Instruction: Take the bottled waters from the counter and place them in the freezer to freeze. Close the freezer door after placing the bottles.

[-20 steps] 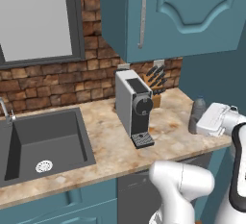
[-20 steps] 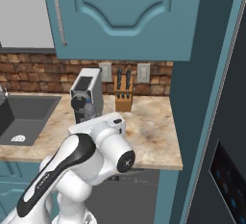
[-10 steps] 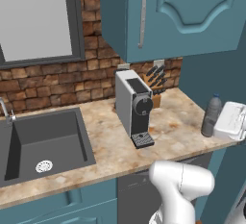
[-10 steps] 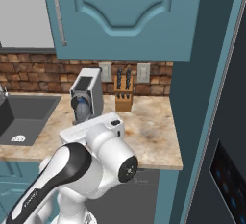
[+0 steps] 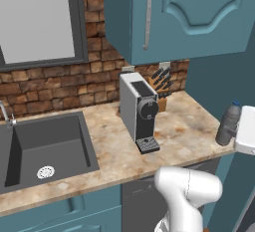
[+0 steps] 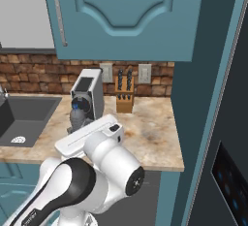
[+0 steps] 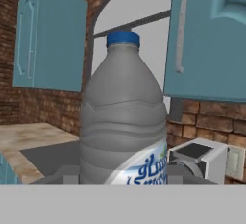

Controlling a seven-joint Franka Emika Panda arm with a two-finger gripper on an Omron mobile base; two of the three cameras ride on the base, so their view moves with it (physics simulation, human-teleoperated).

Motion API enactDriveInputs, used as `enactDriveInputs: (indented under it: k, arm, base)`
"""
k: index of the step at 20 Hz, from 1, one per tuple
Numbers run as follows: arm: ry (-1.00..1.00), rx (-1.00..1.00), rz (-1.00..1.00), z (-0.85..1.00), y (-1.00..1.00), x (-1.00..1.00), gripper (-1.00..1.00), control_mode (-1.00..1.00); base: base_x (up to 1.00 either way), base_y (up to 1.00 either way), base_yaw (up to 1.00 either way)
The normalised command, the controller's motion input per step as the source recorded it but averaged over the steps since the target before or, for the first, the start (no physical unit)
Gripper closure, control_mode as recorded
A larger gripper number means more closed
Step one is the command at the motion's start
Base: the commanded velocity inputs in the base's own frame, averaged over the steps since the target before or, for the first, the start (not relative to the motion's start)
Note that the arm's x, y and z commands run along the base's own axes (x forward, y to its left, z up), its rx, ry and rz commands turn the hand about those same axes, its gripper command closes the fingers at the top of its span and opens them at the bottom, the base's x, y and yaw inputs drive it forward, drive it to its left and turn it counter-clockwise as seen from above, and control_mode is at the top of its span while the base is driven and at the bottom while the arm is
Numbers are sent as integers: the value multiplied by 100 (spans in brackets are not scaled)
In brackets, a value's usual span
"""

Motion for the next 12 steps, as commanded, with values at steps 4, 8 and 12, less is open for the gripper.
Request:
enactDriveInputs:
  k: [4, 8, 12]
  arm:
    - [0, 0, 0, -1, 39, -1, 100, -100]
    - [1, 0, 0, 0, 5, 0, 100, -100]
    - [0, 0, 0, 0, 0, 0, 100, -100]
  base:
    - [0, 0, 0]
    - [0, 0, 0]
    - [0, 0, 0]
